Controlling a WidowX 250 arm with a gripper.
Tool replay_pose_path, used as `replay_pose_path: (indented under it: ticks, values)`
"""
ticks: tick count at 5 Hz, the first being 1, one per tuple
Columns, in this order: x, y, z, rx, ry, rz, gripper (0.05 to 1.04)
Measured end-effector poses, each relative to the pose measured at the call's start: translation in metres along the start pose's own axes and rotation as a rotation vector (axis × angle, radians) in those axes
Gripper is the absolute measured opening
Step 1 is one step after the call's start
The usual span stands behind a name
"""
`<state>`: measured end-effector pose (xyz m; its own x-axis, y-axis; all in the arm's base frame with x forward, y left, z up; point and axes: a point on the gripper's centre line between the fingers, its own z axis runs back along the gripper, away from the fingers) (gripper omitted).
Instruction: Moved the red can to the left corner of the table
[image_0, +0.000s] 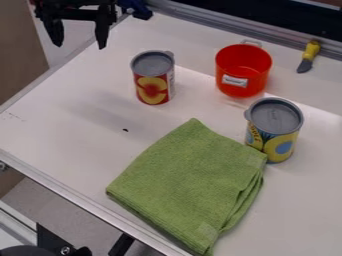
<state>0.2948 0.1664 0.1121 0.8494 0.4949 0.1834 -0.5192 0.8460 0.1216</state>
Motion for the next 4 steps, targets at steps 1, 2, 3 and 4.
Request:
replay_pose_path:
  ticks: [1, 2, 3, 4]
  values:
    - [-0.007, -0.002, -0.01, -0.005, 0.038, 0.007, 1.0]
    - [-0.013, -0.018, -0.016, -0.062, 0.049, 0.112, 1.0]
    - [-0.024, -0.046, -0.018, -0.079, 0.076, 0.218, 1.0]
    - [-0.034, -0.073, -0.014, -0.102, 0.114, 0.316, 1.0]
